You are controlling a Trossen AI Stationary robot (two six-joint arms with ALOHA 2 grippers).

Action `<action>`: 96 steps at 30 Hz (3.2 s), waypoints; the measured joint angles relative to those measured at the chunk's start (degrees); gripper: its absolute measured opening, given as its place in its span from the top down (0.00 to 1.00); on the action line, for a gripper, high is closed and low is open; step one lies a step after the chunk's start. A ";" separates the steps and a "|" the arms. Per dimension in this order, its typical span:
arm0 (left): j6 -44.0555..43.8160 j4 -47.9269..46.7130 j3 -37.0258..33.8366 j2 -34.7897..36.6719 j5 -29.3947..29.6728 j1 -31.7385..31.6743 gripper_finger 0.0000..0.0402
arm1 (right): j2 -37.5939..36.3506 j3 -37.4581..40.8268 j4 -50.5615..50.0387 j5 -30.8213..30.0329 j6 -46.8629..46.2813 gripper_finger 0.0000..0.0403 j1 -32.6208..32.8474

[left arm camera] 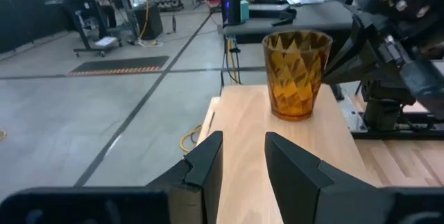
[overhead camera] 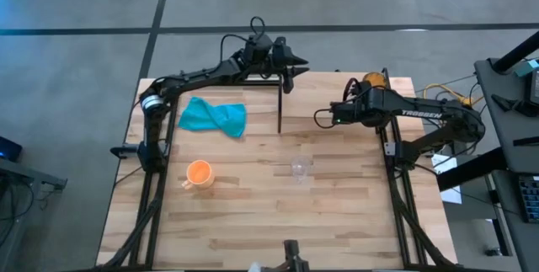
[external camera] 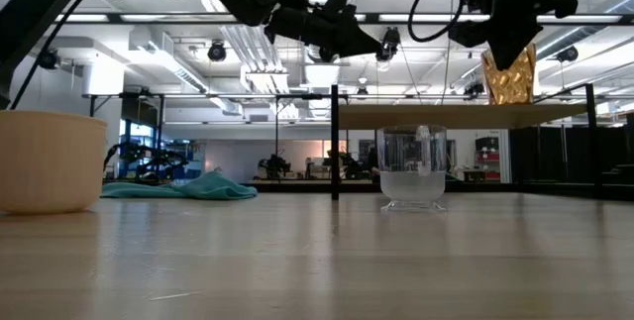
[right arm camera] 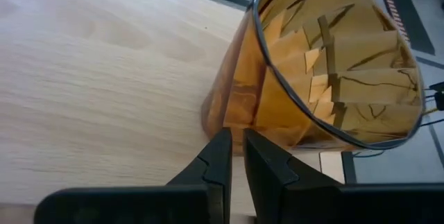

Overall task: Stack small to large cups/mugs on shelf
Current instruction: Put the brown glass on the shelf, then put the yellow mug on the shelf

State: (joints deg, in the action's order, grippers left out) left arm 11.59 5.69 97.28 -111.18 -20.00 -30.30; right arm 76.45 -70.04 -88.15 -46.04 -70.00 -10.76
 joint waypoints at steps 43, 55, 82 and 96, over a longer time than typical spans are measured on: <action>-19.22 -89.83 -1.29 34.63 9.63 14.46 0.76 | 4.20 -11.85 16.90 42.18 29.15 0.75 9.89; -23.72 -95.55 -19.90 37.07 16.22 24.57 0.76 | 11.35 -11.82 22.09 43.29 28.17 0.78 15.82; 3.03 -78.47 -38.87 40.09 23.00 27.44 0.76 | 9.92 -11.80 24.32 43.00 34.05 0.82 18.75; 19.60 -75.07 -39.59 40.04 13.46 27.55 0.76 | 9.89 -11.80 24.73 43.00 32.96 0.81 18.75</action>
State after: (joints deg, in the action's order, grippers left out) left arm 31.19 -69.38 57.69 -71.15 -6.54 -2.75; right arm 86.35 -81.84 -63.42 -3.05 -37.04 7.99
